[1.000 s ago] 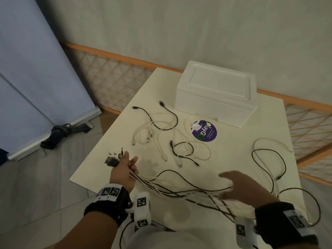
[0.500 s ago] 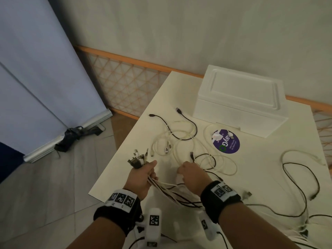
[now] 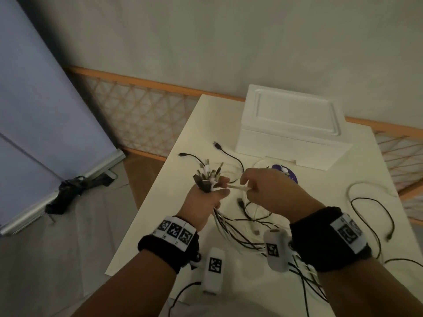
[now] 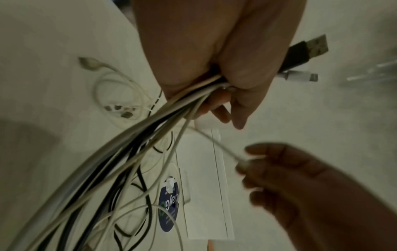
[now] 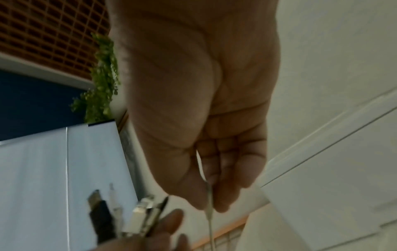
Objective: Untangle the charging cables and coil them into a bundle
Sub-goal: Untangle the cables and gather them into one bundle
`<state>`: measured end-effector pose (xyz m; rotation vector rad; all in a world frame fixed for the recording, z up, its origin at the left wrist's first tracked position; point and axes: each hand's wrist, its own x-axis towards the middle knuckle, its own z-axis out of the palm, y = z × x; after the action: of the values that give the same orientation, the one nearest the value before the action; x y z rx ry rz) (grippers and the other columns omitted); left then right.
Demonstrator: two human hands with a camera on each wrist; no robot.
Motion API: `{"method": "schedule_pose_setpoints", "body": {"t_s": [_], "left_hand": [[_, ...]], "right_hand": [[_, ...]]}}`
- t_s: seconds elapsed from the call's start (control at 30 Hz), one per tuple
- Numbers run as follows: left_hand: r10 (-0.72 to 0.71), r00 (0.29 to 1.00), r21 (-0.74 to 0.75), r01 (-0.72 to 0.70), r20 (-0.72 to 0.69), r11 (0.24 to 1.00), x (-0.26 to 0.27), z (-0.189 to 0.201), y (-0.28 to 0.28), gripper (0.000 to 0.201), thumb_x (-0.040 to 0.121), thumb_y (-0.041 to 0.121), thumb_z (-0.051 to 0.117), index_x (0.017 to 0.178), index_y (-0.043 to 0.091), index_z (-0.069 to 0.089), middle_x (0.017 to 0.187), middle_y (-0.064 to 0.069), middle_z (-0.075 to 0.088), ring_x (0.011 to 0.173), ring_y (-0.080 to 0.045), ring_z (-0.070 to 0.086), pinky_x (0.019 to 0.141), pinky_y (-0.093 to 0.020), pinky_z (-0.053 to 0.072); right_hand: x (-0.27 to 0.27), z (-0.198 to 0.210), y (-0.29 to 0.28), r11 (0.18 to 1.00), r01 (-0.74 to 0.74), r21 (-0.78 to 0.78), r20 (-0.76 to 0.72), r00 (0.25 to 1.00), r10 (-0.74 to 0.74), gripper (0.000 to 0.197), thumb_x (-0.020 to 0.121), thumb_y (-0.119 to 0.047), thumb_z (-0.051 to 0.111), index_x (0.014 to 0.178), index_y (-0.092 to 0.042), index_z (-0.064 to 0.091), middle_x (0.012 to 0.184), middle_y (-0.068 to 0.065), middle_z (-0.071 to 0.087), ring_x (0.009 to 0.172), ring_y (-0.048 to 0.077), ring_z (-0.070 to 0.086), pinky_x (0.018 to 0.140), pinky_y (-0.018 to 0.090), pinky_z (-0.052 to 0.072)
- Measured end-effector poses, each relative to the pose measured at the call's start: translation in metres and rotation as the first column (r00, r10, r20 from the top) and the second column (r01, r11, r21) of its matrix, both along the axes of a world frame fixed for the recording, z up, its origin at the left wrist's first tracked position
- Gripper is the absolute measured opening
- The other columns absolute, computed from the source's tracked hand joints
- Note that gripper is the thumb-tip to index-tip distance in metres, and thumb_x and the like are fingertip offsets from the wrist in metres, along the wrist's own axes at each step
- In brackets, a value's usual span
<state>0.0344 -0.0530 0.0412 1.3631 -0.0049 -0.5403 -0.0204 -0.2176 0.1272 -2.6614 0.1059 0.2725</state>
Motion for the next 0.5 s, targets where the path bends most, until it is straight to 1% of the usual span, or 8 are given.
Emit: {"method": "schedule_pose_setpoints", "body": {"t_s": [0.1, 0.17, 0.2, 0.27, 0.33, 0.4, 0.47, 0.5], "left_hand": [[-0.113, 0.990, 0.102, 0.105, 0.078, 0.989, 0.001, 0.007, -0.016, 0.023, 0.065, 0.009, 0.074, 0.081, 0.026, 0.075, 0.083, 0.001, 0.068, 0.063, -0.019, 0.043, 0.061, -0.032, 0.038], [-0.130, 0.984, 0.139, 0.113, 0.120, 0.984, 0.002, 0.011, -0.024, 0.018, 0.059, 0.024, 0.079, 0.075, 0.031, 0.072, 0.072, 0.004, 0.064, 0.059, -0.017, 0.044, 0.062, -0.034, 0.038], [-0.146, 0.979, 0.164, 0.122, 0.143, 0.979, 0.004, 0.013, -0.027, 0.017, 0.058, 0.029, 0.081, 0.071, 0.032, 0.071, 0.067, 0.008, 0.062, 0.057, -0.015, 0.046, 0.063, -0.034, 0.038], [-0.197, 0.960, 0.182, 0.161, 0.199, 0.970, 0.005, 0.020, -0.032, 0.015, 0.066, 0.021, 0.079, 0.065, 0.029, 0.067, 0.056, 0.013, 0.059, 0.053, -0.005, 0.050, 0.065, -0.030, 0.038], [-0.228, 0.946, 0.159, 0.194, 0.230, 0.968, 0.005, 0.025, -0.035, 0.027, 0.074, 0.005, 0.074, 0.063, 0.026, 0.062, 0.051, 0.015, 0.057, 0.050, 0.004, 0.050, 0.062, -0.027, 0.037], [-0.238, 0.940, 0.145, 0.208, 0.243, 0.967, 0.005, 0.029, -0.038, 0.022, 0.071, 0.011, 0.073, 0.066, 0.026, 0.058, 0.051, 0.016, 0.055, 0.050, 0.002, 0.049, 0.060, -0.026, 0.036], [-0.205, 0.949, 0.103, 0.185, 0.239, 0.977, 0.004, 0.030, -0.040, 0.017, 0.070, 0.019, 0.074, 0.072, 0.025, 0.059, 0.054, 0.014, 0.052, 0.052, -0.006, 0.046, 0.058, -0.027, 0.037], [-0.177, 0.958, 0.074, 0.164, 0.228, 0.984, 0.003, 0.030, -0.041, 0.015, 0.074, 0.019, 0.075, 0.076, 0.024, 0.060, 0.056, 0.013, 0.052, 0.054, -0.010, 0.044, 0.056, -0.028, 0.037]], "right_hand": [[0.002, 0.013, 0.000, 0.993, 0.046, 0.111, 0.090, 0.994, -0.056, 0.021, 0.082, -0.012, 0.059, 0.101, -0.021, 0.062, 0.083, -0.003, 0.068, 0.074, 0.013, 0.061, 0.067, 0.026, 0.049], [0.003, 0.011, -0.002, 0.986, 0.067, 0.151, 0.118, 0.989, -0.086, 0.019, 0.081, -0.014, 0.061, 0.098, -0.022, 0.063, 0.081, -0.005, 0.068, 0.072, 0.011, 0.062, 0.067, 0.026, 0.051], [0.003, 0.008, -0.003, 0.979, 0.074, 0.190, 0.121, 0.988, -0.098, 0.016, 0.081, -0.017, 0.063, 0.096, -0.023, 0.063, 0.081, -0.005, 0.068, 0.072, 0.011, 0.063, 0.069, 0.030, 0.054], [0.004, 0.000, -0.004, 0.956, 0.093, 0.277, 0.132, 0.982, -0.134, 0.014, 0.081, -0.021, 0.068, 0.094, -0.025, 0.063, 0.083, -0.006, 0.069, 0.075, 0.013, 0.065, 0.073, 0.037, 0.056], [0.002, -0.007, -0.007, 0.891, 0.120, 0.439, 0.146, 0.968, -0.202, 0.020, 0.077, -0.021, 0.073, 0.090, -0.030, 0.061, 0.084, -0.007, 0.069, 0.077, 0.015, 0.067, 0.075, 0.041, 0.056], [0.001, -0.011, -0.007, 0.785, 0.116, 0.608, 0.169, 0.948, -0.271, 0.028, 0.073, -0.013, 0.071, 0.089, -0.032, 0.058, 0.090, -0.008, 0.067, 0.076, 0.016, 0.065, 0.069, 0.041, 0.056], [0.000, -0.017, -0.006, 0.680, 0.111, 0.725, 0.152, 0.937, -0.315, 0.034, 0.069, -0.004, 0.057, 0.092, -0.029, 0.057, 0.098, -0.007, 0.064, 0.076, 0.017, 0.062, 0.062, 0.035, 0.052], [0.001, -0.021, -0.005, 0.681, 0.102, 0.726, 0.152, 0.941, -0.304, 0.039, 0.068, -0.002, 0.052, 0.096, -0.029, 0.056, 0.100, -0.008, 0.061, 0.077, 0.015, 0.060, 0.062, 0.031, 0.051]]}}
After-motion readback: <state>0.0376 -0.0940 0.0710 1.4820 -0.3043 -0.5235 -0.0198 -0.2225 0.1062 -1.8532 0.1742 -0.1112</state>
